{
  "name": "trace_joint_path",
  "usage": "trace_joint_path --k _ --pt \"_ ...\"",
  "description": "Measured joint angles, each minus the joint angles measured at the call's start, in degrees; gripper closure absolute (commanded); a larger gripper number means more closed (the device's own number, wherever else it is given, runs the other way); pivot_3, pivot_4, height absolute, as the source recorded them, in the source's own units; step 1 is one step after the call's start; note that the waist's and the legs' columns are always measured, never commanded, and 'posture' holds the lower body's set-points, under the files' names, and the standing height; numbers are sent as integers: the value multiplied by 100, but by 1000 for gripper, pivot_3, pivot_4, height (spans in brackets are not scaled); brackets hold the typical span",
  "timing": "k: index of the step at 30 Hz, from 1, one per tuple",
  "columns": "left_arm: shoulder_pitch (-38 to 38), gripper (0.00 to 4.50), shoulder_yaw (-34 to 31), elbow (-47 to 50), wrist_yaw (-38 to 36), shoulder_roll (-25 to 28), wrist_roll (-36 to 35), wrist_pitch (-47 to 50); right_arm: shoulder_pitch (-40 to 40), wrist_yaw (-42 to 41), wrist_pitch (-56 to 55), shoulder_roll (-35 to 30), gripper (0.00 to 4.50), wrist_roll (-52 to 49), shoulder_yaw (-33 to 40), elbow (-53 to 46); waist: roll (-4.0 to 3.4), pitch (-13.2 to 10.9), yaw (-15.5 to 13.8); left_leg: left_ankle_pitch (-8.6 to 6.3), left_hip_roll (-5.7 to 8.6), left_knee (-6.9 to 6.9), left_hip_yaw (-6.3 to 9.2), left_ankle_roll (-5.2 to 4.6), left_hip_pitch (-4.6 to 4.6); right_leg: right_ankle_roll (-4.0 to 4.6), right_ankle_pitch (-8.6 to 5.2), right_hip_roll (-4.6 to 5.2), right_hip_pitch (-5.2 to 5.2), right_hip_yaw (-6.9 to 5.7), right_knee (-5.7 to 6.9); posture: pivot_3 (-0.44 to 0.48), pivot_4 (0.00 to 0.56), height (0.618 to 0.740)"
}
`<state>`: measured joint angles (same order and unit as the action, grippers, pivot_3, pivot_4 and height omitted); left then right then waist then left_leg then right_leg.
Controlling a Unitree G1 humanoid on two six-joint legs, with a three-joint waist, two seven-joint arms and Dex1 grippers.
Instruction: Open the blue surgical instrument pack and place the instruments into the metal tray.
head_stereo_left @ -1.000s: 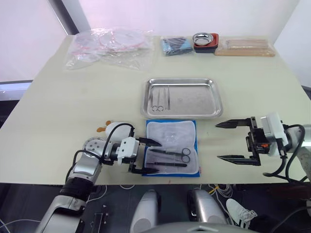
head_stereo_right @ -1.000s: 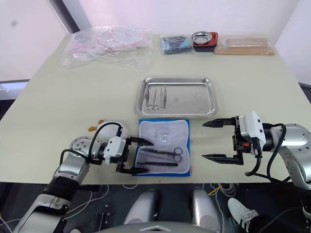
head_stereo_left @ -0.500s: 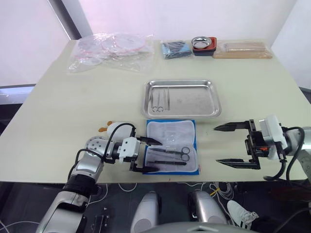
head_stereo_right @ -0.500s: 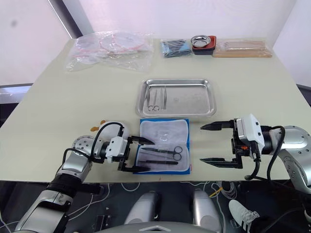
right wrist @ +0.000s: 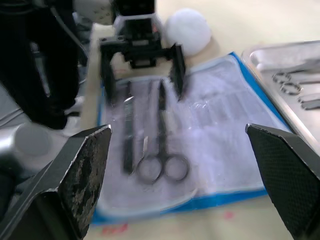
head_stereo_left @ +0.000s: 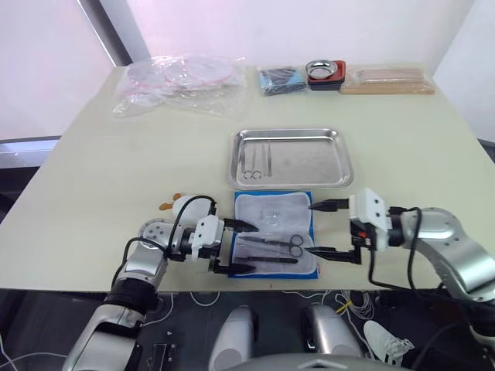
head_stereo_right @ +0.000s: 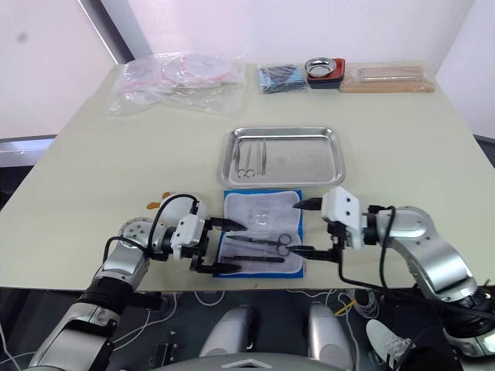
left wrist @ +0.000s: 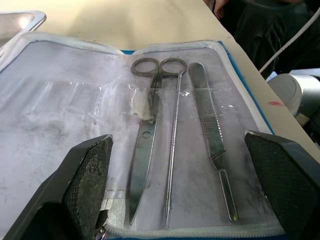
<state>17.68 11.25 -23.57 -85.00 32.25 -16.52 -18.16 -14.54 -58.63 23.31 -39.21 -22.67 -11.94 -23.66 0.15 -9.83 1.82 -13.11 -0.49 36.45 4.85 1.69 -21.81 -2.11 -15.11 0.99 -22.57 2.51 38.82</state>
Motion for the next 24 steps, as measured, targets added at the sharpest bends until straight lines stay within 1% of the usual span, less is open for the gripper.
trace_joint_path --k 6,7,8,14,20,24 --pt "-2 71 0 9 -12 10 4 110 -244 236 287 107 0 428 -421 22 -10 11 12 0 -1 0 0 0 2 0 0 -1 0 1 1 0 150 740" --pt "-2 71 0 9 -12 3 5 112 -358 303 371 186 0 557 -610 49 -11 12 9 0 -1 0 1 0 1 0 0 -1 0 0 0 0 150 740" --pt "-2 71 0 9 -12 3 5 112 -361 303 372 187 0 559 -612 49 -11 12 9 0 -1 0 1 0 1 0 0 -1 0 0 0 0 150 740" --pt "11 71 -1 -19 -11 -14 26 74 -621 410 437 444 0 1012 -1132 351 -14 18 9 0 0 0 2 0 0 0 0 0 -1 -1 -1 0 150 740" --pt "2 71 -2 -20 1 -26 31 63 -631 686 494 595 0 1354 -1229 626 -18 23 7 0 2 0 1 0 0 0 0 0 -1 1 -1 0 150 740" --pt "-39 71 -7 9 55 -40 32 76 -742 854 681 689 0 1658 -1431 739 -24 36 11 0 3 0 2 0 0 0 -1 1 -1 1 -2 0 150 740"
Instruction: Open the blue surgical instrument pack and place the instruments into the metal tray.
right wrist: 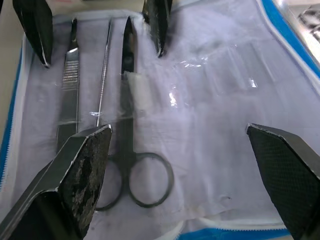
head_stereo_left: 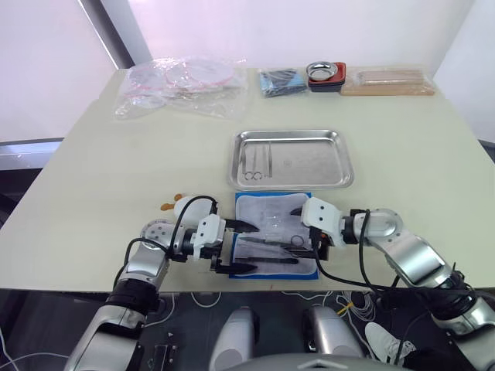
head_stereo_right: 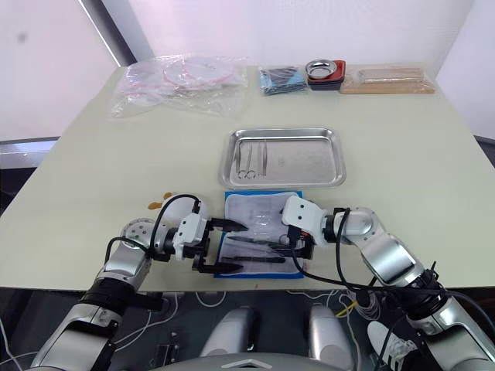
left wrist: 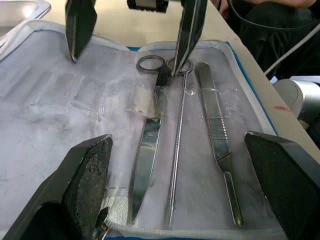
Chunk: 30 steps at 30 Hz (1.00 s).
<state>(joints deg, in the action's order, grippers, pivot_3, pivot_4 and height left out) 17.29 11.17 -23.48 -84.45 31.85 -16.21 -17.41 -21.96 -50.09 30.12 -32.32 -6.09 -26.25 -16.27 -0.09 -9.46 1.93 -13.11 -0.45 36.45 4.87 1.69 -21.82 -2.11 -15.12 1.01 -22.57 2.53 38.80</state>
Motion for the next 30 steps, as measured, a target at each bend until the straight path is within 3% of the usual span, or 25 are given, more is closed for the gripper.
trace_joint_path --k 8,13,14,15,16,18,30 --pt "-73 71 -13 56 79 -4 0 69 -286 -13 509 65 0 322 -314 -62 -13 21 9 0 1 -1 0 0 1 0 -1 1 0 1 -3 0 150 740" --pt "-91 0 -13 57 97 -8 0 69 -320 -223 593 -1 2231 338 -499 -166 -11 36 10 -1 1 -2 0 -1 2 4 -3 1 1 0 -6 0 150 740" --pt "-91 0 -13 57 98 -7 0 69 -311 -235 592 -8 2503 337 -511 -182 -11 37 11 -1 1 -2 0 -1 1 14 -9 1 1 0 -6 0 150 740" --pt "-92 0 -13 57 128 -2 11 69 -281 -286 590 -10 3161 331 -534 -212 -8 39 15 -1 1 -2 0 -1 2 19 -12 1 1 0 -6 0 150 740" --pt "-92 0 -13 55 150 -3 13 69 -268 -296 591 -10 3437 330 -534 -223 -7 40 16 -1 0 -2 0 -1 3 20 -13 2 1 0 -6 0 150 740" --pt "-93 0 -18 54 179 -9 12 82 -259 -336 597 -11 4426 323 -535 -230 -7 40 17 0 0 -2 1 -1 4 20 -13 2 2 0 -5 0 150 740" --pt "-157 0 -44 156 206 -23 12 136 -352 -416 554 -57 4426 338 -529 -242 -6 40 15 -1 0 -2 1 0 -1 20 -13 3 1 -1 -14 0 150 740"
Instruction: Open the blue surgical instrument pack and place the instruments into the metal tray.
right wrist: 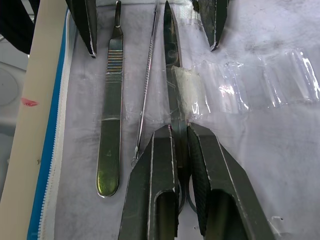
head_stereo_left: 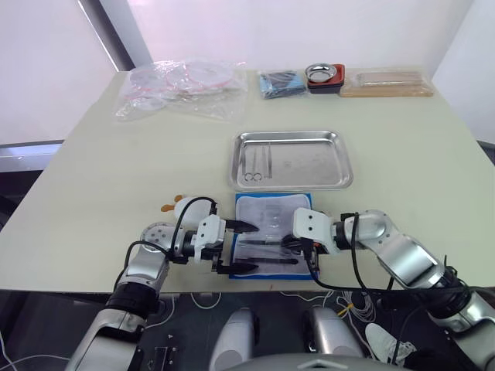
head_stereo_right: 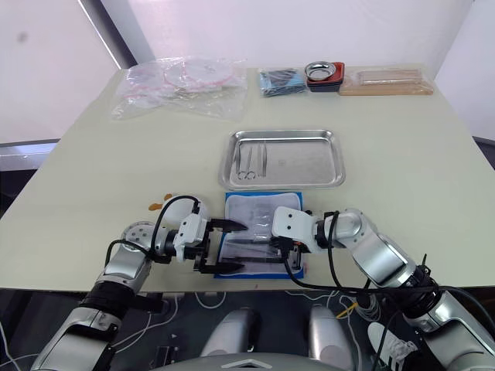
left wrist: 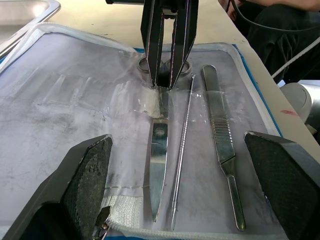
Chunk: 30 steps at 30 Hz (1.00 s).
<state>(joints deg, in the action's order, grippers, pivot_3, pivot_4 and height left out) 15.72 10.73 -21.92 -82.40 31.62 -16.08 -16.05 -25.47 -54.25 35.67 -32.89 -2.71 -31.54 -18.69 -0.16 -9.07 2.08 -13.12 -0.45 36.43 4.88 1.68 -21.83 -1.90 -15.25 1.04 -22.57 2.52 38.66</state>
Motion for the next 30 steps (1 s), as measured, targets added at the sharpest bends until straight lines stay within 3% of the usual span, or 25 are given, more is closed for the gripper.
trace_joint_path --k 13,30 --pt "-23 0 -2 61 59 -6 4 44 -623 -222 912 -367 4426 348 -410 -565 -4 -3 -12 0 1 -9 8 0 -5 0 0 4 -1 -9 -15 0 150 740" --pt "-30 0 0 95 80 -54 15 52 -734 -740 972 -1385 4426 458 -344 -952 -6 -3 -40 0 4 -17 14 0 -13 -1 0 11 -1 -19 -44 0 150 740"
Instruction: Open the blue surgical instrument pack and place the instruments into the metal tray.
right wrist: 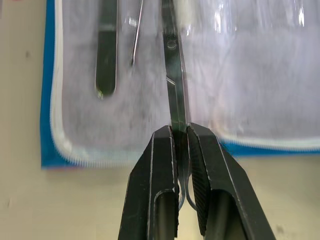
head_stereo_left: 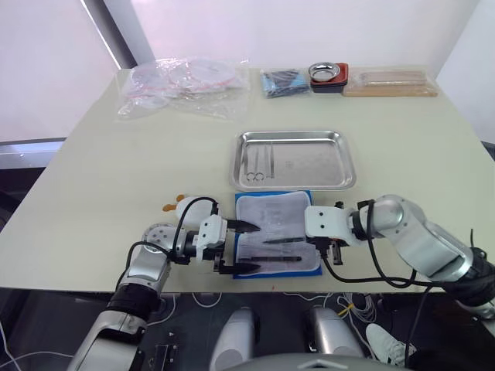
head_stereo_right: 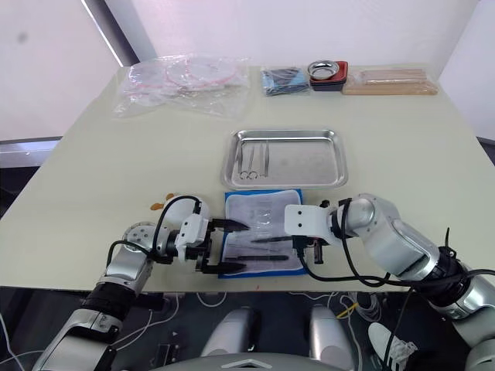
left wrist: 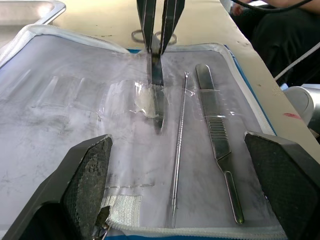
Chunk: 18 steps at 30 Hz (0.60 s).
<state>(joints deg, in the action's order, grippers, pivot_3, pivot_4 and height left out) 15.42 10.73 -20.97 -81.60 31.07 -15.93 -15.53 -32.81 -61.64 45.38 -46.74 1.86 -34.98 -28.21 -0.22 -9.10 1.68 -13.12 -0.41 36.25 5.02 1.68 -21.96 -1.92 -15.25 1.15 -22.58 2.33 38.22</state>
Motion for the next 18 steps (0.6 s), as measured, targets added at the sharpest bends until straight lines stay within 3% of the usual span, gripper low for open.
trace_joint_path --k 18 --pt "9 0 3 0 -11 -66 5 -12 68 -701 -728 -944 4426 -283 1028 235 -14 0 -76 -1 -1 -20 -1 -1 -2 -3 2 0 1 -2 -27 0 150 740"
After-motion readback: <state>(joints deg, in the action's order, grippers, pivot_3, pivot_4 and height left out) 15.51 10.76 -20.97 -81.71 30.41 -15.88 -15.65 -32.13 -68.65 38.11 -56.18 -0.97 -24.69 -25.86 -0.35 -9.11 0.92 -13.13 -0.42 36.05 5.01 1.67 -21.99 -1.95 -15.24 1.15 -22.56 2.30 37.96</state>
